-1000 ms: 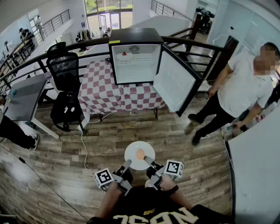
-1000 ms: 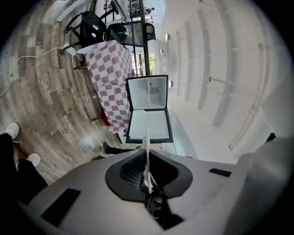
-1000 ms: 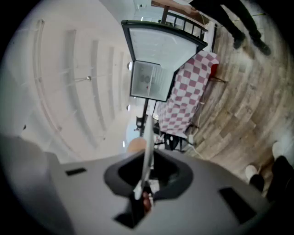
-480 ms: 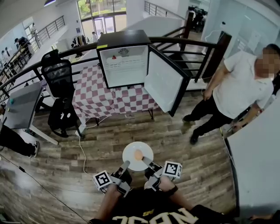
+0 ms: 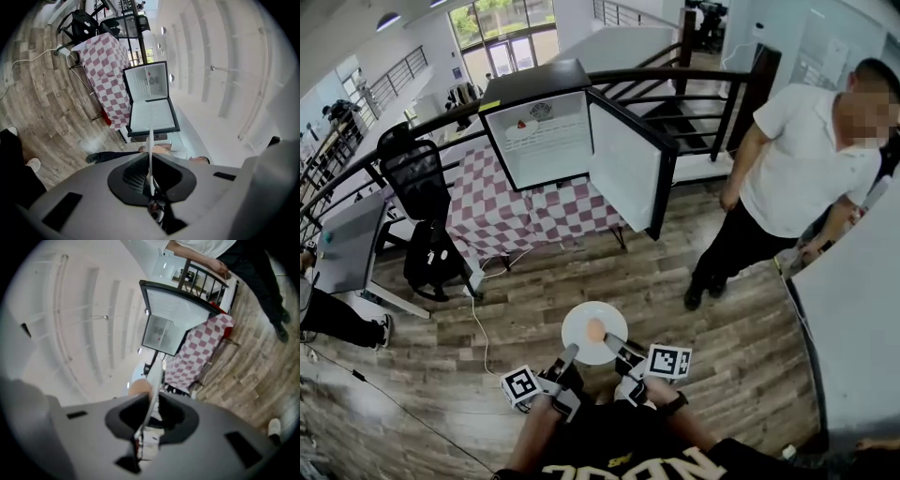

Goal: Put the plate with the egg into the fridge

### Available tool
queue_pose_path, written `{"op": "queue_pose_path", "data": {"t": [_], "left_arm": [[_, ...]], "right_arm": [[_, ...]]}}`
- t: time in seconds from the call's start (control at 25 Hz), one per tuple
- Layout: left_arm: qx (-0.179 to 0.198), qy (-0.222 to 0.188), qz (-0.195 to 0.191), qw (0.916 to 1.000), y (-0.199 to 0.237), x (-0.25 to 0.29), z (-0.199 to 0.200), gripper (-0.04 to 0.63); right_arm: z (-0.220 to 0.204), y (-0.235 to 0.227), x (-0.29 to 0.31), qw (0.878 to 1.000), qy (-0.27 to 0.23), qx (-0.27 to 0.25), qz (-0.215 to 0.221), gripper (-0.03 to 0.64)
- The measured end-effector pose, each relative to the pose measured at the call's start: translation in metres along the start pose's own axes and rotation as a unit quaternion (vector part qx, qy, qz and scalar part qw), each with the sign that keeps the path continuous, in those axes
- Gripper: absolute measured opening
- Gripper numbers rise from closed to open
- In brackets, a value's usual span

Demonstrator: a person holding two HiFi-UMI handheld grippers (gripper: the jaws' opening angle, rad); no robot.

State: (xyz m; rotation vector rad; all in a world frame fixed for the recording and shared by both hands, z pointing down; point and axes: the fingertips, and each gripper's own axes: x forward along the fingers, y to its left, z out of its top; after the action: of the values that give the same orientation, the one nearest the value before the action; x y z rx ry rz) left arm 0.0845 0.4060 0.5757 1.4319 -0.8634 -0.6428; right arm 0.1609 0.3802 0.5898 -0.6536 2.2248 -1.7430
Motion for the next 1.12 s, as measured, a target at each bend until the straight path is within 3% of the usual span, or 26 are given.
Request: {"op": "queue_pose_path", "data": {"t": [0.2,0.4,0.56,0.72,0.84,0.92,1.12], "left_arm": [[-0.02,-0.003,0.031,0.9993,0.021,-0.006,0.0,0.038],[-0.009,0.033,0.022,0.9992,0.023,0.02,0.013,0.038],[-0.014,0.056,0.005,0.9983,0.016,0.041,0.031,0.038],[-0.021,0.07,-0.019,0.9972,0.011,0.057,0.068,0.038],[-0.018,0.085,-0.012,0.9961,0.015,0.061,0.092,0.038],[-0.02,0.08,-0.012,0.9965,0.013,0.066,0.118,0.038],[-0.008,0.058,-0.043,0.9974,0.003,0.072,0.192,0.038]], "right_arm": [[-0.01,-0.022,0.003,0.998,0.037,-0.031,-0.033,0.064],[0.01,-0.034,0.009,0.999,-0.003,-0.028,-0.025,0.064],[0.03,-0.038,0.023,0.998,-0.018,-0.024,-0.057,0.064],[0.048,-0.037,0.053,0.995,-0.035,-0.036,-0.086,0.064],[0.052,-0.032,0.077,0.996,-0.061,-0.023,-0.069,0.064],[0.063,-0.021,0.107,0.997,-0.069,-0.023,-0.037,0.064],[0.085,-0.016,0.175,0.995,-0.056,-0.068,-0.056,0.064]]}}
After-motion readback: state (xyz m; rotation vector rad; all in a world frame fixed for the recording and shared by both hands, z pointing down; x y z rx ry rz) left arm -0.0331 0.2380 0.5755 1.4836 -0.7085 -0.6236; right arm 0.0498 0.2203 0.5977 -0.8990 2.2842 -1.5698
